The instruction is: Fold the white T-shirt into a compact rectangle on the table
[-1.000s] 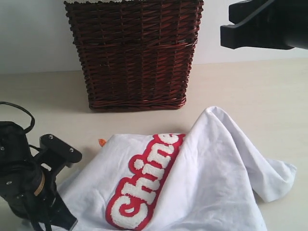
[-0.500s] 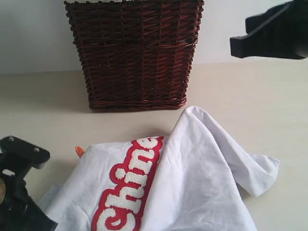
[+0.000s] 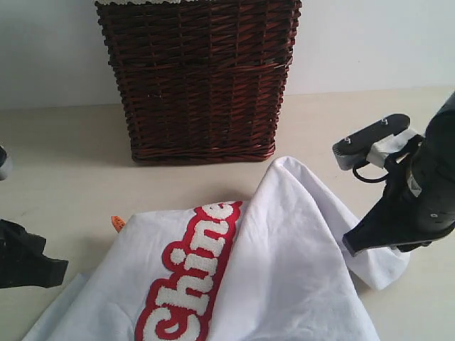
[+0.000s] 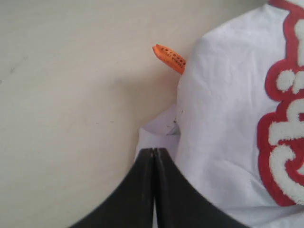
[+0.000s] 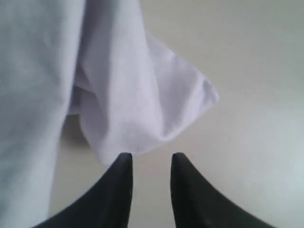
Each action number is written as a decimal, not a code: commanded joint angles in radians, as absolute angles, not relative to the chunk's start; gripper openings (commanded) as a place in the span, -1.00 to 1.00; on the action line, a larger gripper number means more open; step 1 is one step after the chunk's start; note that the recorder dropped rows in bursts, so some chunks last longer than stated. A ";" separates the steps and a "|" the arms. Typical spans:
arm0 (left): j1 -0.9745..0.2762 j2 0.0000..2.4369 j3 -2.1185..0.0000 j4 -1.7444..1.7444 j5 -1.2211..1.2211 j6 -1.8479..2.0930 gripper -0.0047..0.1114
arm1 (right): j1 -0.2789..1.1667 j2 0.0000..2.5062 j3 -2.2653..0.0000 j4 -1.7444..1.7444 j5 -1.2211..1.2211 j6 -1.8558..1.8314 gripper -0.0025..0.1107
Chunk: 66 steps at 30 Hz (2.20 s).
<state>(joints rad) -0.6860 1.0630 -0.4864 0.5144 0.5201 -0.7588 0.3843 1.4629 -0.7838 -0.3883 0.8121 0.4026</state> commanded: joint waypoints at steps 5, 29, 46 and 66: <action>-0.687 1.036 -0.480 0.503 0.510 -0.767 -0.92 | 0.199 1.692 -0.810 -0.444 0.647 0.505 -0.53; -0.687 1.036 -0.480 0.451 0.482 -0.710 -0.92 | 0.034 2.015 -1.035 -0.721 0.645 0.632 -0.74; -0.687 1.038 -0.480 0.398 0.451 -0.653 -0.92 | -0.140 2.043 -1.285 -0.637 0.814 0.443 -0.74; -1.055 1.370 -0.467 0.266 0.234 -0.455 -0.92 | 0.106 1.523 -1.154 0.329 1.066 -0.583 -0.36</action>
<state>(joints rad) -1.0110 1.3698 -0.4662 0.2821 0.2300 -0.4662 0.0198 1.5371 -1.1851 0.3246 0.9732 -0.5238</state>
